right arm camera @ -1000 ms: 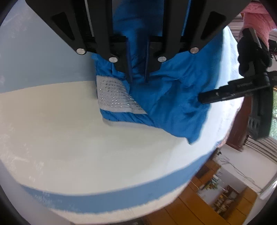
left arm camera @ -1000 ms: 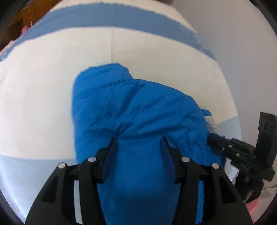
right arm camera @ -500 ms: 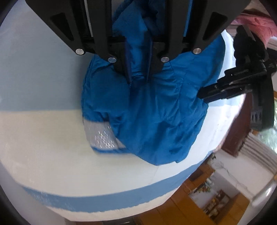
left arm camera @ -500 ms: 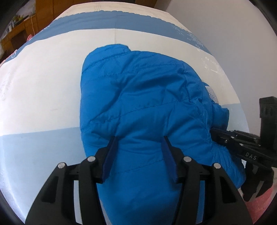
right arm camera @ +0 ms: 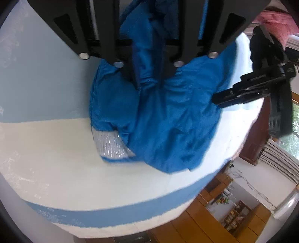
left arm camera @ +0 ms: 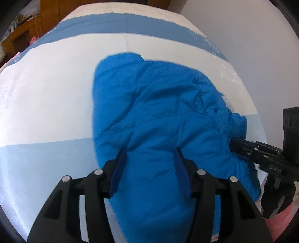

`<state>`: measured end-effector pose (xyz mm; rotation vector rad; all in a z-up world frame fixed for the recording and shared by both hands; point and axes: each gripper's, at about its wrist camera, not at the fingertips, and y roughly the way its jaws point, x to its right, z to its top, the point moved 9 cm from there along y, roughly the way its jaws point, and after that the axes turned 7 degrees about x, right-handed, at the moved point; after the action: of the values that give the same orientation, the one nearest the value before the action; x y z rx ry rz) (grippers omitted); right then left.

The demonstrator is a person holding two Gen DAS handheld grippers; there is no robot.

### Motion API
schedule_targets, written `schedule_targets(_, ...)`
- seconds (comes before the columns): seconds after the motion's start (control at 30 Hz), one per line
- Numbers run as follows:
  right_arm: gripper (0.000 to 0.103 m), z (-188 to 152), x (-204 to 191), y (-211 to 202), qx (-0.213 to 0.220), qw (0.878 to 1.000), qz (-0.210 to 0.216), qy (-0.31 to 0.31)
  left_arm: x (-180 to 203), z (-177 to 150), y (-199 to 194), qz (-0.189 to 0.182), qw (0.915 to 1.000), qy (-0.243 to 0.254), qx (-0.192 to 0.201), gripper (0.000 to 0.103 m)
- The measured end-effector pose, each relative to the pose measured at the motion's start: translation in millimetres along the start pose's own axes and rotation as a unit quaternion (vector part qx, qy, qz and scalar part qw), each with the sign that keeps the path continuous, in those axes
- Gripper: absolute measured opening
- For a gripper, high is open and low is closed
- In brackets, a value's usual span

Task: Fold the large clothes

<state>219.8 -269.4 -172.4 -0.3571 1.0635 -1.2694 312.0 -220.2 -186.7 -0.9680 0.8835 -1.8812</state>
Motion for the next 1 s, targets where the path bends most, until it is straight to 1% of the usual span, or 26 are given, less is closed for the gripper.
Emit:
schedule_targets(0.03, 0.043, 3.2, -2.5, -9.3, 0.011, 1.0, 0.005, 0.0, -3.3, 0.9, -8.5, 0.001, 1.0, -0.002, 0.007, 0.061)
schedule_targets(0.07, 0.046, 5.7, -3.5, -18.0, 0.02, 1.0, 0.006, -0.001, -7.7, 1.8, -18.4, 0.003, 0.9999, -0.001, 0.017, 0.068)
schedule_targets(0.1, 0.049, 6.7, -3.2, -22.9, 0.025, 1.0, 0.005, -0.002, -10.6, 2.0, -25.7, 0.005, 0.9997, 0.002, 0.022, 0.072)
schedule_targets(0.13, 0.053, 8.0, -1.8, -27.8, 0.03, 1.0, 0.005, 0.001, -13.4, 1.4, -31.1, 0.007, 0.9996, 0.006, 0.025, 0.074)
schedule_targets(0.17, 0.063, 9.0, 1.2, -32.5, 0.032, 0.999, 0.008, 0.007, -15.9, 0.1, -35.3, 0.007, 0.9996, 0.008, 0.026, 0.076)
schedule_targets(0.2, 0.071, 9.5, 4.1, -34.5, 0.033, 0.999, 0.012, 0.014, -19.4, -2.2, -39.9, 0.004, 0.9997, 0.009, 0.024, 0.08)
schedule_targets(0.23, 0.073, 9.4, 7.5, -36.0, 0.034, 0.999, 0.02, 0.024, -21.6, -3.9, -42.8, 0.0, 0.9997, 0.007, 0.023, 0.081)
schedule_targets(0.27, 0.077, 8.5, 11.8, -35.6, 0.033, 0.999, 0.026, 0.034, -24.8, -6.5, -45.3, -0.004, 0.9997, 0.006, 0.023, 0.084)
schedule_targets(0.3, 0.081, 8.1, 15.7, -34.7, 0.031, 0.998, 0.027, 0.041, -26.2, -7.6, -45.4, -0.005, 0.9997, 0.007, 0.021, 0.085)
schedule_targets(0.37, 0.084, 5.9, 24.9, -30.7, 0.026, 0.998, 0.026, 0.054, -28.9, -12.3, -45.6, -0.002, 0.9997, 0.015, 0.018, 0.086)
schedule_targets(0.43, 0.086, 2.4, 30.3, -24.2, 0.013, 0.997, 0.04, 0.067, -33.5, -16.7, -47.4, 0.002, 0.9996, 0.023, 0.018, 0.087)
schedule_targets(0.53, 0.089, -2.5, 34.9, -17.0, 0.001, 0.997, 0.048, 0.068, -33.0, -18.9, -42.2, 0.0, 0.9996, 0.026, 0.012, 0.087)
schedule_targets(0.6, 0.091, -3.8, 36.2, -11.9, -0.005, 0.997, 0.052, 0.064, -34.2, -19.9, -39.4, -0.005, 0.9997, 0.024, 0.007, 0.087)
schedule_targets(0.7, 0.093, -4.7, 36.1, -4.9, -0.015, 0.995, 0.075, 0.07, -35.4, -20.4, -34.5, -0.014, 0.9996, 0.023, 0.001, 0.088)
schedule_targets(1.0, 0.094, -15.8, 41.9, 20.5, -0.048, 0.988, 0.115, 0.092, -34.2, -28.8, -8.7, -0.045, 0.9981, 0.027, -0.032, 0.09)
